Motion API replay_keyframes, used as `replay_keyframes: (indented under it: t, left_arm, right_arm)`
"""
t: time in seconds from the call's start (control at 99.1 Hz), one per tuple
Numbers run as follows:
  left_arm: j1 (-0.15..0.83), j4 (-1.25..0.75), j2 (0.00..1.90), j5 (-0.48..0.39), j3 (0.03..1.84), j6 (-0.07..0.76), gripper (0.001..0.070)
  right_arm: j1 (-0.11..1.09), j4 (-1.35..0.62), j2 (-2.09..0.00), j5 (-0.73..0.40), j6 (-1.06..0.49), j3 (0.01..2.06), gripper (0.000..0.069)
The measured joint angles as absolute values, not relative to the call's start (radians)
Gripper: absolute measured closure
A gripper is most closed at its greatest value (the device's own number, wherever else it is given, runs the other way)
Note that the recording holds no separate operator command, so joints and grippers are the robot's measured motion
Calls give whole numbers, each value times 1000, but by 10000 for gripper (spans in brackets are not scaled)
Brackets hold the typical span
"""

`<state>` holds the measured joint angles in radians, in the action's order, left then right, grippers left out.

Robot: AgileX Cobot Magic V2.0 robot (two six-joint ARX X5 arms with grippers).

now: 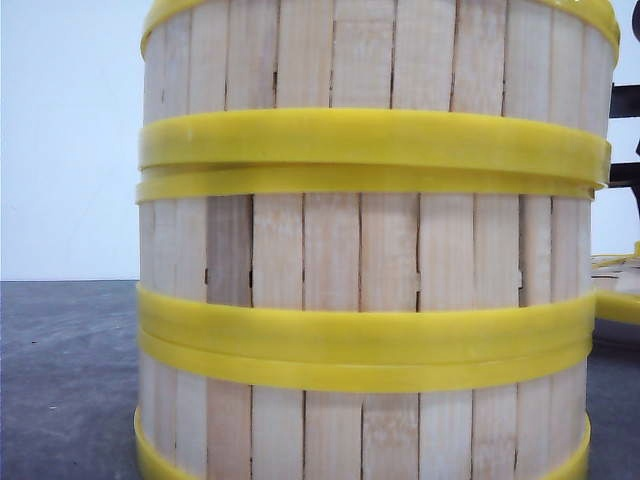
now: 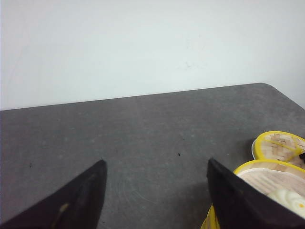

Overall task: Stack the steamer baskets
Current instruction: 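Grasp the woven lid's yellow rim with the right gripper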

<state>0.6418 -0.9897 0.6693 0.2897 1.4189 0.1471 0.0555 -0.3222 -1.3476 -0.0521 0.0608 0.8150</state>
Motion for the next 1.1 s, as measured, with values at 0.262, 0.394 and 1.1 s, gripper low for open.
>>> replay_keyframes:
  t: [0.262,0.394,1.1]
  left_arm:
    - [642,-987,669,290,1419,147,313]
    - [642,-987,669,290,1419,147,313]
    - [642,-987,669,290,1419,147,313]
  right_arm:
    - [53,-370,-1248,-29,61,919,685]
    - [53,-477,-1238,-9,62,1016,686]
    - [59,-762,-1325,59,1,1052,512]
